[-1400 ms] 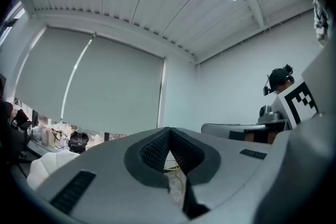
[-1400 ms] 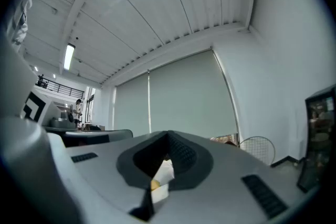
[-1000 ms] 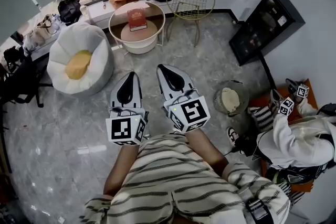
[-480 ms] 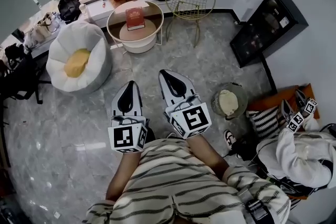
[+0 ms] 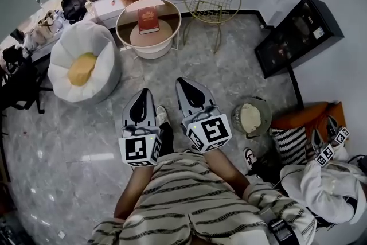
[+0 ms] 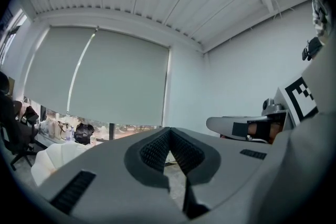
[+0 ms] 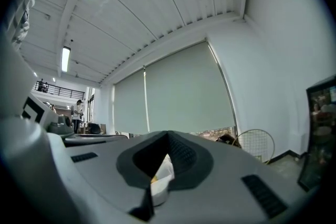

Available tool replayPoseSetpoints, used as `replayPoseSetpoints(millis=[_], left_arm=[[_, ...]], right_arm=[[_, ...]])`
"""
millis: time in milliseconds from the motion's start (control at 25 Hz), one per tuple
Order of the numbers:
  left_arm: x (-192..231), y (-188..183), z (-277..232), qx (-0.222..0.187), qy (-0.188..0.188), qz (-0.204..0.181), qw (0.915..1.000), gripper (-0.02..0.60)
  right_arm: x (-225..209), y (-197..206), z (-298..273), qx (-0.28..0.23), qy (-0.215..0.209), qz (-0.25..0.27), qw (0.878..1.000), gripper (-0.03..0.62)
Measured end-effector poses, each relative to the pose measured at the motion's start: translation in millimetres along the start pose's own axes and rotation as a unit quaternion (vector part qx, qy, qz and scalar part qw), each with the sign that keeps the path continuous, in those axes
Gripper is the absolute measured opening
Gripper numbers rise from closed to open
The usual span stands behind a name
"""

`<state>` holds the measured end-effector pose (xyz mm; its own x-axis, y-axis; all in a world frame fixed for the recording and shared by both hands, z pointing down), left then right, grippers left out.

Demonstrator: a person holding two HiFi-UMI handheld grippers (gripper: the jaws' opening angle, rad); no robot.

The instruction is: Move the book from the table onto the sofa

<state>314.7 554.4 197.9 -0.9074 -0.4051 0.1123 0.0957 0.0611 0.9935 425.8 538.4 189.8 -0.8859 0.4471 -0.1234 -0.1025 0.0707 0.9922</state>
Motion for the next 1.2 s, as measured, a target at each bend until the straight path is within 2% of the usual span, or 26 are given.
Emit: replayPoseSetpoints(millis=[160, 360, 720, 880, 1200], left_arm=[[33.0, -2.7, -56.8, -0.01, 0.001, 0.011, 0.9999, 0.005], [84.1, -24.6, -125.4, -0.012, 0.001, 0.013, 0.9998, 0.005], [173.6, -34.2, -207.3, -0.001, 0.007, 0.021, 0.9997, 0.005], [201.1, -36.0, -235.7, -0.002, 0.013, 0.029, 0.9995, 0.005], [221.6, -22.7, -275.8, 0.013, 0.014, 0.042, 0.9989, 0.005]], right_arm=[[-21.1, -3.4, -54.3, 0.004, 0.001, 0.011, 1.0, 0.012], [-44.5, -25.1, -137.0, 0.001, 0.009, 0.01, 1.0, 0.012], [-45.8, -29.9, -265.4, 0.006, 0.014, 0.006, 1.0, 0.012], [-44.7, -31.3, -303.1, 0.012, 0.024, 0.014, 1.0, 0.012], [-61.6, -17.5, -346.1, 0.034, 0.03, 0.017, 0.999, 0.012]])
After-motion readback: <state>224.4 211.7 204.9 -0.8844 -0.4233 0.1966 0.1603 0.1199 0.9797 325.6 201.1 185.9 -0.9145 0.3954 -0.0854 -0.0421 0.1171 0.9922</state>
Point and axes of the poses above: the fingertips, and each gripper's own axes: z backward along the fingers, x to its left, y out of its underside, the point moved 2 cm from there along z, backward along the fingers, and after that the axes turned 6 degrees about y, right-handed, at the moved point
